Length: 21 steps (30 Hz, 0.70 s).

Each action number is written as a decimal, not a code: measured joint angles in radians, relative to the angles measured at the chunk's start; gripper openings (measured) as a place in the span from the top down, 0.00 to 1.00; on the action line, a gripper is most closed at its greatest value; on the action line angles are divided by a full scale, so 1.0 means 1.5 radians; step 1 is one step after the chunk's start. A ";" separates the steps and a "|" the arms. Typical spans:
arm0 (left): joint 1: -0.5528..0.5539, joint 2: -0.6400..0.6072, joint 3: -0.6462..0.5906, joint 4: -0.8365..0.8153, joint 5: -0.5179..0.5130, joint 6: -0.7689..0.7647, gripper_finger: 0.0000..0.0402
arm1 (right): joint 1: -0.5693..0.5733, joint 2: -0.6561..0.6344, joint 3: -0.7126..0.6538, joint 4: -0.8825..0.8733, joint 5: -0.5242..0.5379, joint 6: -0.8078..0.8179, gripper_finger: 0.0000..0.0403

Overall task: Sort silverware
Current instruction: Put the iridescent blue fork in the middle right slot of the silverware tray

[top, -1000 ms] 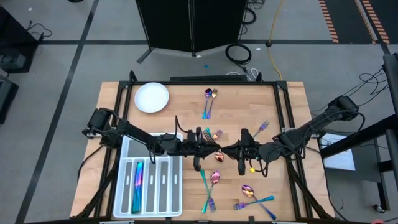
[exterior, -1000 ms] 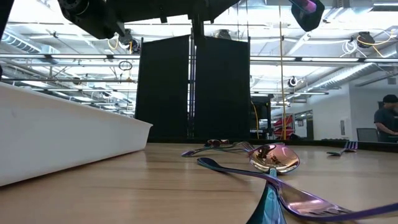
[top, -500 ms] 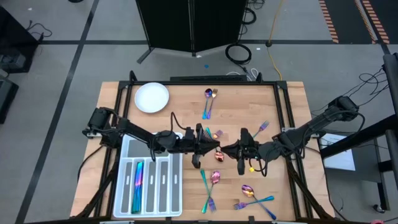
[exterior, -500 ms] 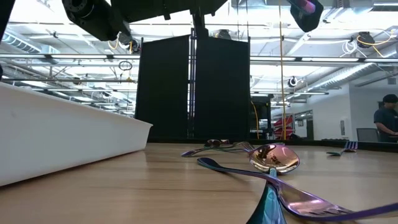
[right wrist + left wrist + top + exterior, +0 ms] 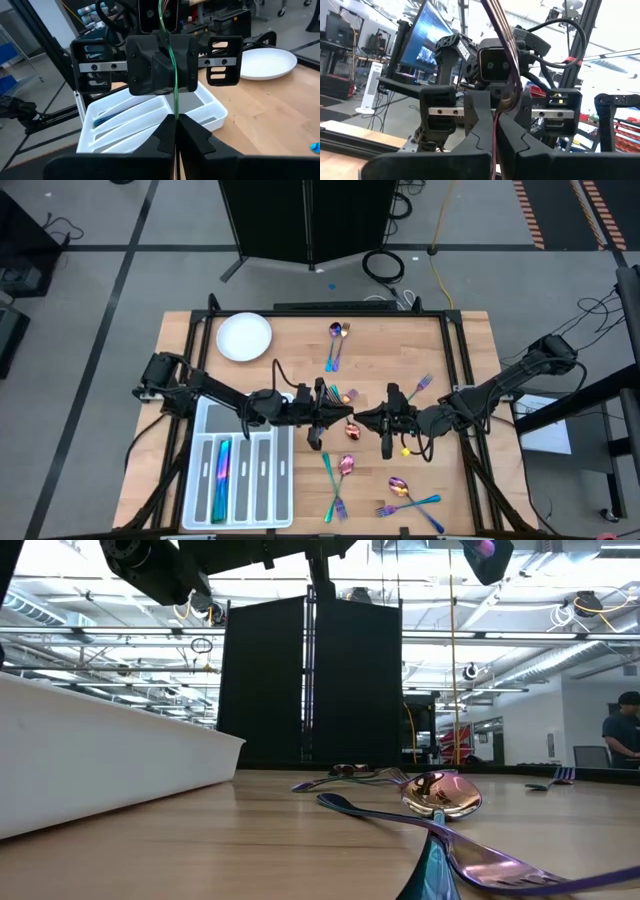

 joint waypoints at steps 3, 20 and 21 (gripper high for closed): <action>0.000 0.000 0.000 0.001 0.000 0.001 0.99 | -0.002 0.000 0.000 0.005 0.002 -0.017 0.97; 0.000 -0.095 -0.001 -0.276 -0.077 0.005 1.00 | -0.021 -0.051 0.000 -0.003 0.021 -0.159 0.72; 0.000 -0.113 -0.001 -0.305 -0.097 0.005 1.00 | -0.019 -0.057 0.000 -0.009 0.034 -0.168 0.70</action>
